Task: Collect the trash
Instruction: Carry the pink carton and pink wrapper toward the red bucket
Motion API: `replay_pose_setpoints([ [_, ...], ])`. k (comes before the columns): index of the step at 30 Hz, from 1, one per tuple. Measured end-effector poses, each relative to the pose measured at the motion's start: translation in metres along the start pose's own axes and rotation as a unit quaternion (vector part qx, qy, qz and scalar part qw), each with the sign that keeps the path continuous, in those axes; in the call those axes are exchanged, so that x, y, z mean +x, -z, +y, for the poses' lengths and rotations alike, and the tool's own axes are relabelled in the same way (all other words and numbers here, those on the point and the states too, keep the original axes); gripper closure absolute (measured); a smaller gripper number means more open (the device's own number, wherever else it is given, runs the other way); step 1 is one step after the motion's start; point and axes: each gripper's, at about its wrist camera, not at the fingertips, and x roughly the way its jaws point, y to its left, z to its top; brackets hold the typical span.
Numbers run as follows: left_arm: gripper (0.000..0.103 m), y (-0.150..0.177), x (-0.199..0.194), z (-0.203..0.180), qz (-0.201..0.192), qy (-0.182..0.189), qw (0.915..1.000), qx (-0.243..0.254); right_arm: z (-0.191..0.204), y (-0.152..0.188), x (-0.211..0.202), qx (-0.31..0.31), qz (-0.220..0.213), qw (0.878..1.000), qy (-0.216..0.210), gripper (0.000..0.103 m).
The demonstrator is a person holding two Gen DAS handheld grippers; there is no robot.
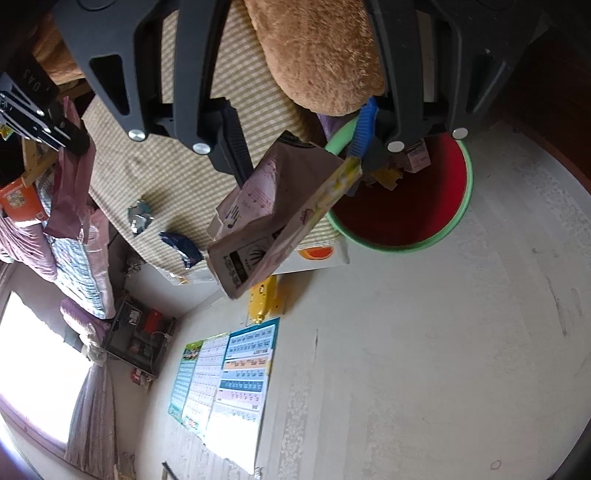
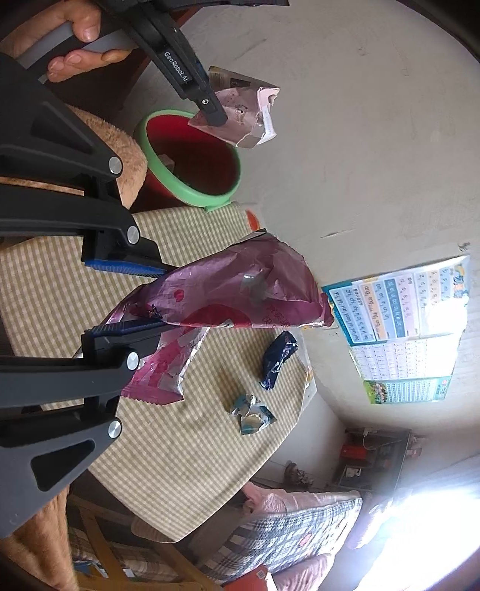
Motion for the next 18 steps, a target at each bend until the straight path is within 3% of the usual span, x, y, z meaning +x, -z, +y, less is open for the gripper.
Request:
replay_pose_setpoints([
  [8,0.056,-0.001,-0.019,-0.017,-0.016,-0.007,0.9997,0.018,-0.007,0.001,-0.01,0.015,-0.012,1.0,-0.022,0.082],
  [18,0.056,0.003,-0.015,-0.036,-0.011,-0.024,0.9986,0.045,-0.029,0.006,-0.006,0.054,-0.013,0.998,-0.04,0.082],
])
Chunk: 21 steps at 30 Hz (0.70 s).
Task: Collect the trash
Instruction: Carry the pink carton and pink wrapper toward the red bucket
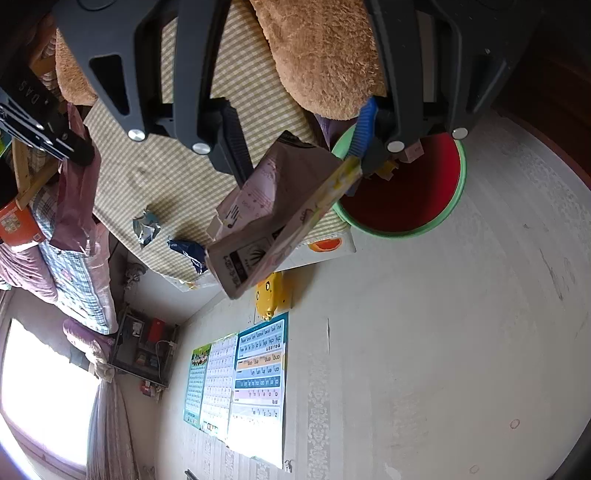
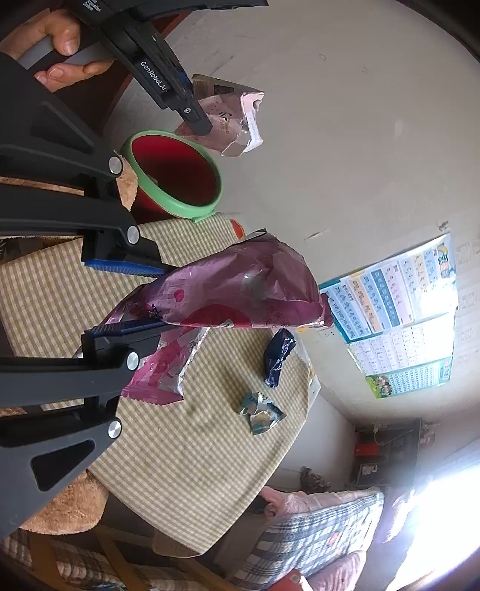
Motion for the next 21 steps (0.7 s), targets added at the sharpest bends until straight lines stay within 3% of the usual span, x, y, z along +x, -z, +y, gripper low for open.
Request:
replay_pose_setpoints([
  [9,0.056,-0.008,0.006,0.0,-0.014,-0.028,0.9995,0.005,-0.009,-0.001,0.009,0.016,0.006,1.0,-0.002,0.082],
  [21,0.056,-0.011,0.03,0.036,-0.015,-0.066,0.9975,-0.019,0.024,-0.001,0.036,-0.027,0.036,0.999,-0.006,0.082],
])
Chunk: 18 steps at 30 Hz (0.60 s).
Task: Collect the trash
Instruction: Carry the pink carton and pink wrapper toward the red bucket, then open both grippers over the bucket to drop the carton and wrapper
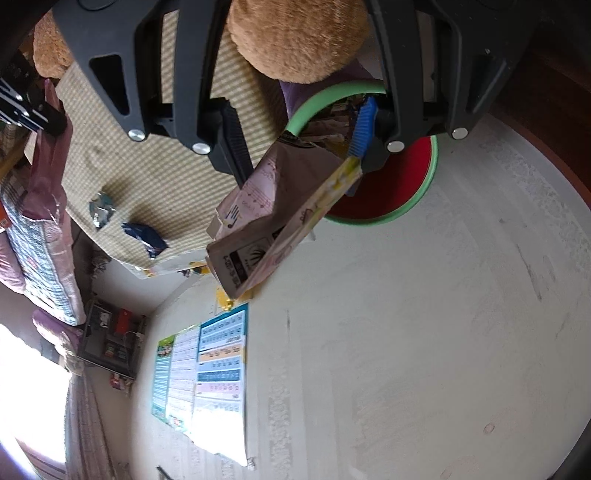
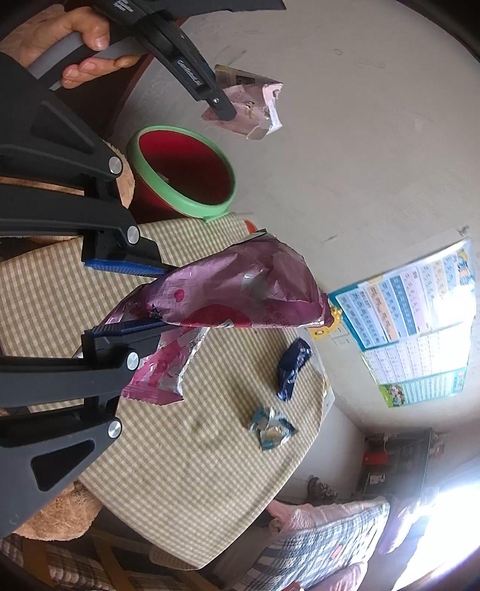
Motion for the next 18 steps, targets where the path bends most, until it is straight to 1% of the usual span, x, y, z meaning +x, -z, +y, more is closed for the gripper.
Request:
replay_pose_setpoints([
  [3,0.056,0.001,0.013,0.011,0.007,-0.01,0.9999,-0.007,0.01,-0.001,0.01,-0.014,0.011,1.0,-0.005,0.082],
  [7,0.056,0.002,0.029,0.025,0.01,-0.033,0.9994,-0.008,0.026,-0.007,0.029,-0.032,0.026,0.999,-0.012,0.082],
  [9,0.056,0.002,0.04,0.038,0.015,-0.05,0.9985,-0.015,0.034,-0.01,0.04,-0.041,0.034,0.998,-0.016,0.082],
  [13,0.056,0.005,0.057,0.062,0.029,-0.072,0.9965,-0.032,0.054,-0.016,0.062,-0.059,0.052,0.997,-0.026,0.082],
  [18,0.056,0.01,0.082,0.082,0.054,-0.082,0.9941,-0.046,0.081,-0.025,0.091,-0.075,0.068,0.994,-0.046,0.082],
])
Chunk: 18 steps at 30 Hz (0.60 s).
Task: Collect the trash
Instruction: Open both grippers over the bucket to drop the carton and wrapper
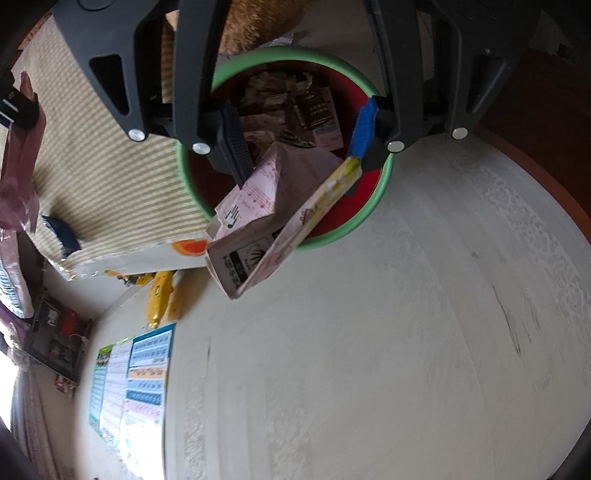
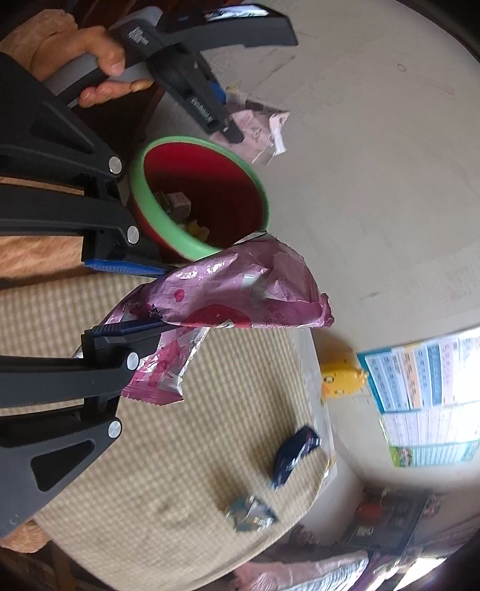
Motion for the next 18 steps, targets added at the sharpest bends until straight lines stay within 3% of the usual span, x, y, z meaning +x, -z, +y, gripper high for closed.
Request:
replay_pose_setpoints([
  [11,0.056,0.005,0.052,0.023,0.067,-0.026,0.9971,-0.028,0.045,-0.036,0.066,-0.043,0.046,0.996,-0.064,0.082],
  [18,0.056,0.004,0.054,0.026,0.093,-0.027,0.9947,-0.035,0.063,-0.04,0.069,-0.046,0.066,0.994,-0.079,0.082],
])
